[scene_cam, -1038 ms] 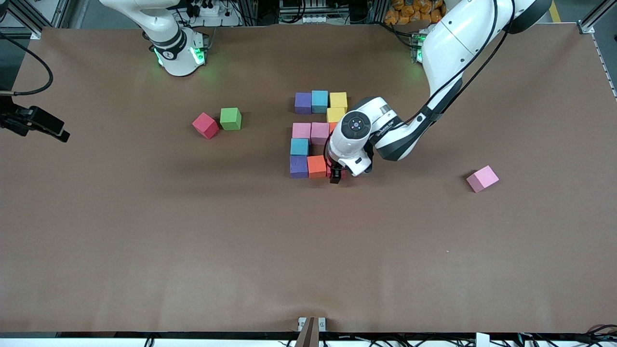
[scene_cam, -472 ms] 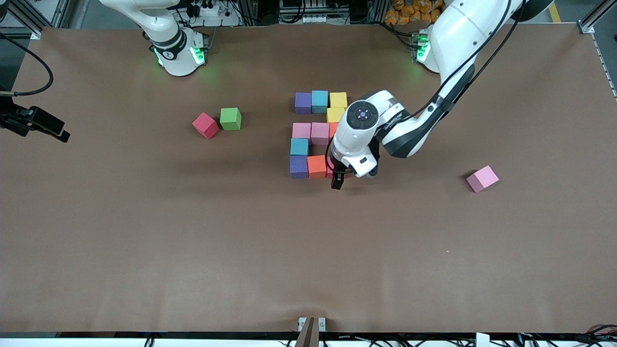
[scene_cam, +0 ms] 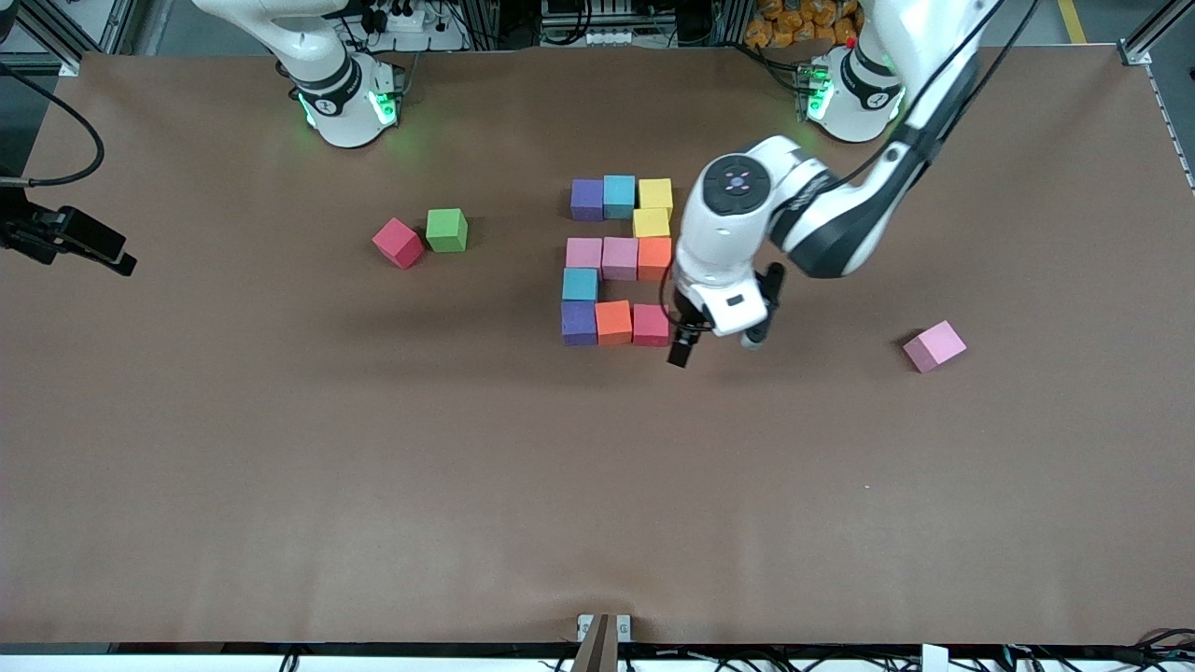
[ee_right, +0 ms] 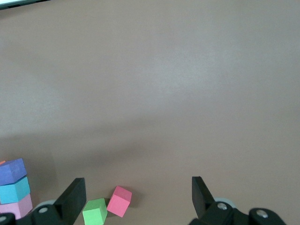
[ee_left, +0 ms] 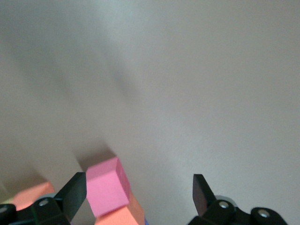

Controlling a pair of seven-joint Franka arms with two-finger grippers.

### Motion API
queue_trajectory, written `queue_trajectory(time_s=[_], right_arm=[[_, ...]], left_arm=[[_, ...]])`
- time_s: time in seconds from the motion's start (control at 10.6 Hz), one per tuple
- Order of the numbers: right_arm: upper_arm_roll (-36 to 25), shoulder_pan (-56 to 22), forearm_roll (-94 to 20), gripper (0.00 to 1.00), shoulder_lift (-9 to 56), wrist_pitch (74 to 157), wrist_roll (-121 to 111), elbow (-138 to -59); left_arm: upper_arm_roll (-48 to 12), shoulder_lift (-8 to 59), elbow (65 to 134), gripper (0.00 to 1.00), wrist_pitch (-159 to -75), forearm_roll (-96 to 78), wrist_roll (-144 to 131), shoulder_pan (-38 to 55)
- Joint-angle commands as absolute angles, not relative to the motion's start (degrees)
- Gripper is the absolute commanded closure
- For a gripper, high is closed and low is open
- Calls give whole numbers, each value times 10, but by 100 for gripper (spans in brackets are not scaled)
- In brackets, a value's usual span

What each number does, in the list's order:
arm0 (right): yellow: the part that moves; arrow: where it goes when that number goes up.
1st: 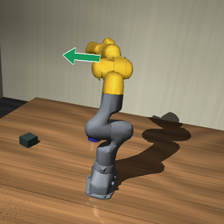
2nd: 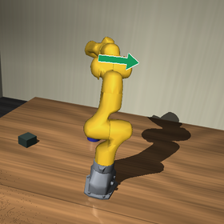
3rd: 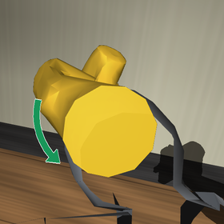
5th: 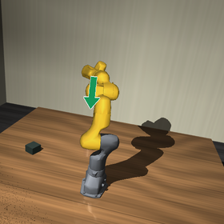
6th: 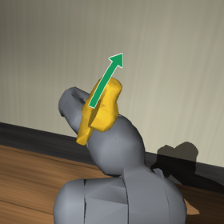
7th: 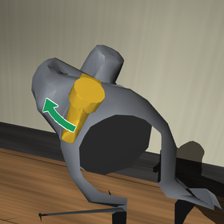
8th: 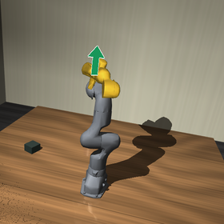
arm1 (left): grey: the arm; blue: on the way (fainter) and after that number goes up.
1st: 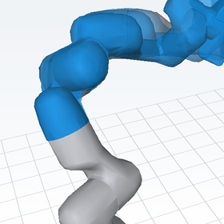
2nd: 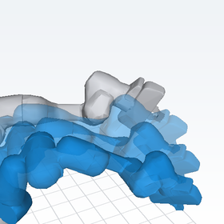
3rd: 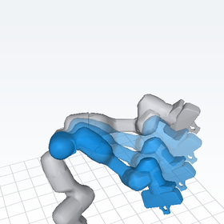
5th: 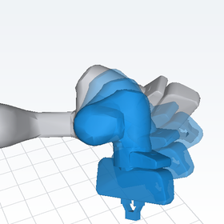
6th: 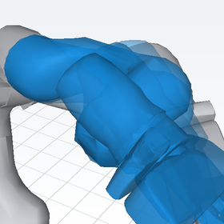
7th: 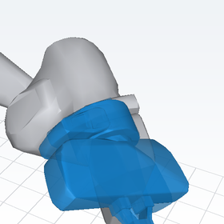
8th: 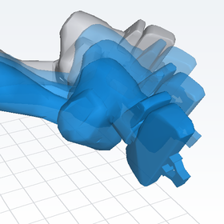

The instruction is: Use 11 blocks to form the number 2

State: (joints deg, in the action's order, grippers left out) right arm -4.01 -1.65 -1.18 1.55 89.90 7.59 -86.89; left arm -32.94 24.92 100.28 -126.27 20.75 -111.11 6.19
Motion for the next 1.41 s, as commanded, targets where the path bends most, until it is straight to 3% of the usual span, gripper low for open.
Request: queue_trajectory(time_s=[0.0, 0.75, 1.32], right_arm=[[-34, -17, -10, 0, 17, 892, 76, -862], [-34, -14, -15, 0, 18, 894, 80, -862], [-33, -16, -14, 0, 16, 893, 81, -861]], left_arm=[[-335, 226, 977, 0, -1196, 206, -996, 36], [-330, 199, 888, 0, -1113, 165, -624, -63], [-152, 80, 889, 0, -1022, 55, -258, -25]])
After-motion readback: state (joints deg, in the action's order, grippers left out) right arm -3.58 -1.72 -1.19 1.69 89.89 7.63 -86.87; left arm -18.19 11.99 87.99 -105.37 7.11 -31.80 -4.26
